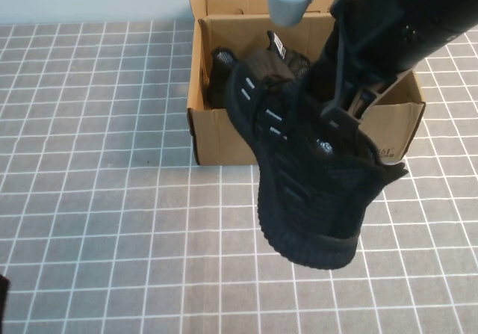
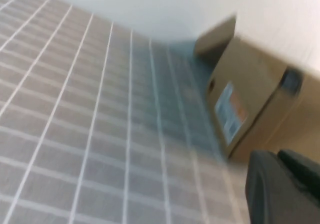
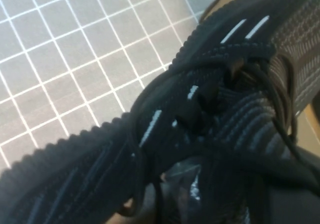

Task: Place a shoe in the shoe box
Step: Hand over the shoe

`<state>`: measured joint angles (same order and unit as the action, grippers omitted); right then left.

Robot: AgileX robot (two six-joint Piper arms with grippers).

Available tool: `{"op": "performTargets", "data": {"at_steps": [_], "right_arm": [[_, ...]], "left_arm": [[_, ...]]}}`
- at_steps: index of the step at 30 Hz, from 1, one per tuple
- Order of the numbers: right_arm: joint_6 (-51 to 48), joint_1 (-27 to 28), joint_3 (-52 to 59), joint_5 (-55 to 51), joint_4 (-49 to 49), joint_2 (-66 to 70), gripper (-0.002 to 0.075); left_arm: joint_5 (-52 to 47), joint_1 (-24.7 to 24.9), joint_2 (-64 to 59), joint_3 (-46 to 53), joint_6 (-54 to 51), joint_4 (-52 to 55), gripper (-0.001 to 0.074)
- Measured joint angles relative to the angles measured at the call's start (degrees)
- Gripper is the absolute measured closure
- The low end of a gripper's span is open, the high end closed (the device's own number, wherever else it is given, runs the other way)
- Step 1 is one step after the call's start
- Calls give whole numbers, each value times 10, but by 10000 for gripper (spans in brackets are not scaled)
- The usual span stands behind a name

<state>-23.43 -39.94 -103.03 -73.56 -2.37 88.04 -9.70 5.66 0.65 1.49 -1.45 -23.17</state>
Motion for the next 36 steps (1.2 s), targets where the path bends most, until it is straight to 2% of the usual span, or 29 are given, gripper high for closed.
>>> {"op": "performTargets", "data": {"at_steps": [4, 7, 11, 16, 22, 29, 36], "right_arm": [[16, 0, 0, 0, 14, 0, 732], [18, 0, 0, 0, 17, 1, 732], [19, 0, 0, 0, 24, 1, 732], [21, 0, 0, 5, 44, 2, 732], [32, 30, 0, 34, 49, 11, 732], [32, 102, 0, 48, 37, 29, 732], [-14, 175, -5, 61, -20, 30, 732]], "left_arm": [[72, 0, 0, 0, 8, -52, 736], [87, 0, 0, 0, 10, -74, 736], [-8, 0, -14, -55, 6, -81, 736], [-133, 0, -130, -176, -51, -81, 736], [-244, 0, -318, -320, -198, -102, 736], [-341, 0, -509, -463, -435, -234, 736], [-448, 0, -667, -605, -561, -337, 736]]}}
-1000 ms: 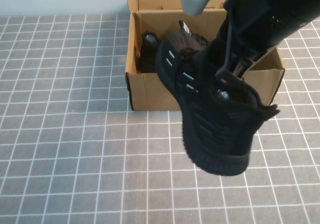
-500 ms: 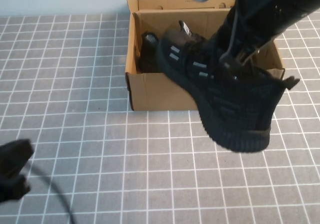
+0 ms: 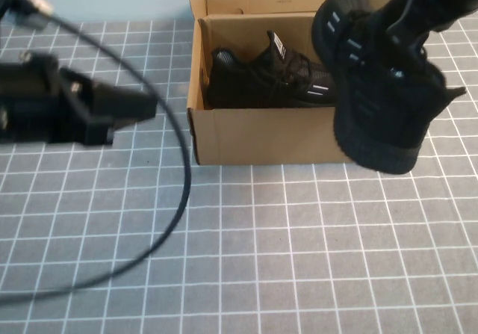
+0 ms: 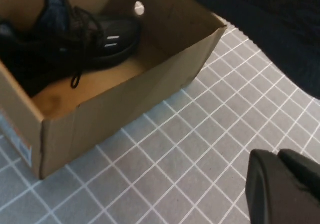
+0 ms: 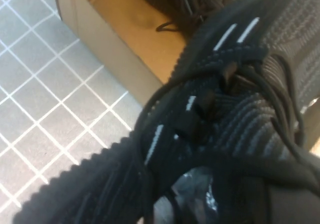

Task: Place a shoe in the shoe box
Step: Hand over the shoe

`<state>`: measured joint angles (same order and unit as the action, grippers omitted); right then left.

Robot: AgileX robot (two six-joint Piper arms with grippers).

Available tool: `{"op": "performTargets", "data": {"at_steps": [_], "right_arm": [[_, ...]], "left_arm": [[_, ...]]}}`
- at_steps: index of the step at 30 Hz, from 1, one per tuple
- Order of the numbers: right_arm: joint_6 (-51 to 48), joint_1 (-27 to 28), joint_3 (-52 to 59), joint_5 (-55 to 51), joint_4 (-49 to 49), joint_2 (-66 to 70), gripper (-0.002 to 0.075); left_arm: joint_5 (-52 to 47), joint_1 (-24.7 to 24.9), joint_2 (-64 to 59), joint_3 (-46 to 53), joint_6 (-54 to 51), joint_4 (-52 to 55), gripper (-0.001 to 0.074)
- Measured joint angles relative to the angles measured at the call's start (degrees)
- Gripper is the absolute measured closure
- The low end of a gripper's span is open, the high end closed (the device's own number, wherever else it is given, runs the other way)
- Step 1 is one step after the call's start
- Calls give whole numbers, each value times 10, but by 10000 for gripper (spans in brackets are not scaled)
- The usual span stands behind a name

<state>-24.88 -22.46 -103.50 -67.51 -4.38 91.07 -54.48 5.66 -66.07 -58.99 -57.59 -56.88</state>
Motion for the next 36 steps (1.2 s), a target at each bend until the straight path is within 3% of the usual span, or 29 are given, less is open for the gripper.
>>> {"op": "performTargets", "data": {"at_steps": [7, 13, 16, 21, 23, 27, 36], "right_arm": [[-65, 44, -54, -1, -99, 31, 732], [-162, 48, -114, -44, -170, 82, 732], [-250, 48, -133, -52, -202, 99, 732], [-372, 48, -138, -54, -238, 105, 732], [-415, 48, -138, -54, -248, 105, 732], [-451, 48, -138, -54, -256, 105, 732], [-480, 43, -133, -54, -266, 105, 732]], "left_arm": [[-83, 0, -138, -135, -39, -16, 736], [-140, 1, -229, -237, -125, -32, 724], [-147, 2, -262, -283, -155, -45, 633], [-150, 12, -301, -346, -165, -53, 366], [-150, 22, -312, -364, -169, -53, 307], [-151, 48, -336, -397, -191, -49, 265], [-157, 77, -376, -480, -220, -47, 257]]}}
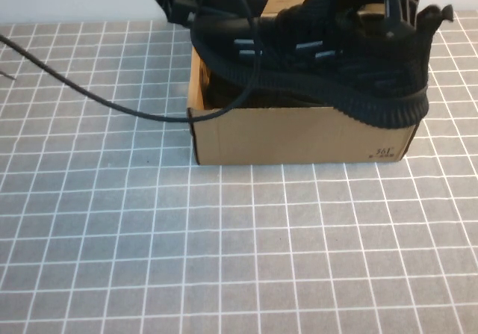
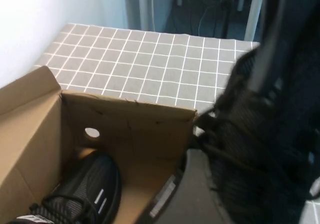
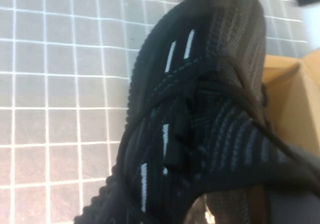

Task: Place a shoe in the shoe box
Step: Hand over the shoe, then place the shoe in the shoe box

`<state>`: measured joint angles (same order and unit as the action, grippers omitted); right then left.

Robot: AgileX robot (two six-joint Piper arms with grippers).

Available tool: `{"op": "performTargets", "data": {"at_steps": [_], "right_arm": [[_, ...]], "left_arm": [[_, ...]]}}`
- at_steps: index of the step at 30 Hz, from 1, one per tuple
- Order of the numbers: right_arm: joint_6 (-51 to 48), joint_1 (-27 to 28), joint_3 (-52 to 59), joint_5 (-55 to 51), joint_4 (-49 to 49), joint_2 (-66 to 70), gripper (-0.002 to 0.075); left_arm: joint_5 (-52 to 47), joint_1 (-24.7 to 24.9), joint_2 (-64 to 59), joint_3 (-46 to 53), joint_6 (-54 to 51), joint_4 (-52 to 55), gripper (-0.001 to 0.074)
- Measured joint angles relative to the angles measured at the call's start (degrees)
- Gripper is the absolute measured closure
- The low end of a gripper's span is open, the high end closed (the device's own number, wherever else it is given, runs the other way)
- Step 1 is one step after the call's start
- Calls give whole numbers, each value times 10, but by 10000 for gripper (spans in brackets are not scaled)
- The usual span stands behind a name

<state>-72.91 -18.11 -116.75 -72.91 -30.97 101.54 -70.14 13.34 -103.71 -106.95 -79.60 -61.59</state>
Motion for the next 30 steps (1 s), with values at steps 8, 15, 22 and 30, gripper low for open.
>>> {"op": "performTargets", "data": {"at_steps": [8, 15, 22, 30], "right_arm": [[-22, -14, 18, -1, 0, 0, 732], [-25, -14, 18, -3, 8, -1, 732], [-37, -14, 21, -3, 12, -1, 732], [-52, -14, 22, -3, 16, 0, 732]], "left_arm": [[0, 23, -36, -13, -1, 32, 256], [0, 69, -62, -13, -3, 53, 255], [-1, 79, -83, -13, -5, 60, 255], [-2, 79, -100, -18, -6, 49, 393]]}}
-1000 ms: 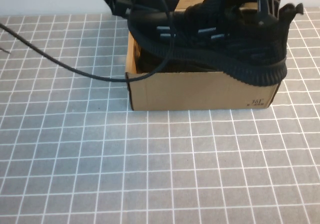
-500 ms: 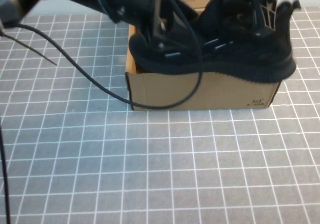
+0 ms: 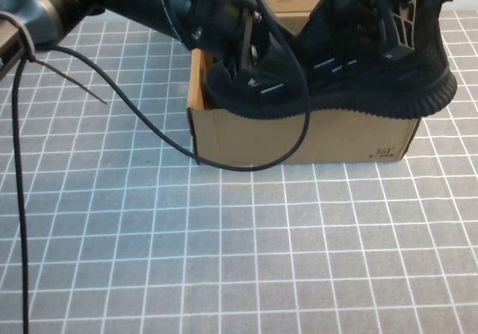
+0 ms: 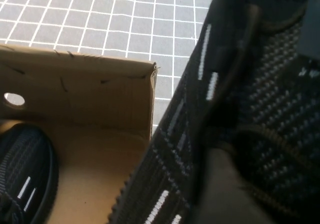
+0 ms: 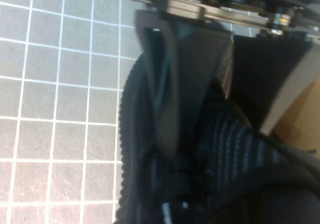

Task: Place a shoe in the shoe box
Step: Place the shoe in the shoe box

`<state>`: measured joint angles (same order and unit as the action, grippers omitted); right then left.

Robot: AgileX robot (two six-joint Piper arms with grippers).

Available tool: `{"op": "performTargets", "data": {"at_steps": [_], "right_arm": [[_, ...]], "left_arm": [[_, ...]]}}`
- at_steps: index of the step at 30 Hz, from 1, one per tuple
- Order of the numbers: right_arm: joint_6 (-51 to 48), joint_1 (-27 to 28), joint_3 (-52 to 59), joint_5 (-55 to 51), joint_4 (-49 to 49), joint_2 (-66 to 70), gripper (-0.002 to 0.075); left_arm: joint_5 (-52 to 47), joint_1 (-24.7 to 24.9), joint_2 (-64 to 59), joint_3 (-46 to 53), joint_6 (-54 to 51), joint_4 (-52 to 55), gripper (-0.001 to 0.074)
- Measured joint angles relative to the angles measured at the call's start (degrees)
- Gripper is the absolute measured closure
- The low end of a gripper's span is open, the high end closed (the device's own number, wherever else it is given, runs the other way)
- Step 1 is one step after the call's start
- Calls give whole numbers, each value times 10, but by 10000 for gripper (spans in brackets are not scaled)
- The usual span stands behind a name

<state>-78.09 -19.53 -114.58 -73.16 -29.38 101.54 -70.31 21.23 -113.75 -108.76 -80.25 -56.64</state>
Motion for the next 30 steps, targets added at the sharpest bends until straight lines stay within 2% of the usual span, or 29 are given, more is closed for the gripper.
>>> {"op": "performTargets", "data": {"at_steps": [3, 6, 9, 15, 17, 19, 22, 25, 27, 30], "right_arm": [[-1, 0, 1, 0, 1, 1, 732], [9, 0, 1, -3, 1, 1, 730], [71, 0, 1, -3, 1, 1, 693], [211, 1, -5, 0, 28, -1, 395], [252, 1, -15, 2, 54, -3, 342], [302, 1, -26, 5, 91, -7, 330], [367, 1, -33, 6, 158, -23, 377], [430, 1, -33, 6, 220, -49, 495], [471, 1, -33, 6, 244, -67, 603], [510, 1, -29, 6, 255, -94, 700]], "left_arm": [[-1, 0, 0, 0, -1, -1, 564], [-1, 0, 0, -1, -5, -4, 666], [-1, 0, 0, -1, -9, 4, 694], [-1, 0, -7, -1, -11, 41, 702], [0, 0, -9, -2, -12, 50, 702], [1, 2, -10, -10, -12, 64, 704], [6, 1, -10, -36, -12, 77, 705], [30, 1, -10, -71, -12, 84, 705], [48, 2, -10, -88, -12, 90, 705], [71, 2, -10, -104, -20, 98, 705]]}}
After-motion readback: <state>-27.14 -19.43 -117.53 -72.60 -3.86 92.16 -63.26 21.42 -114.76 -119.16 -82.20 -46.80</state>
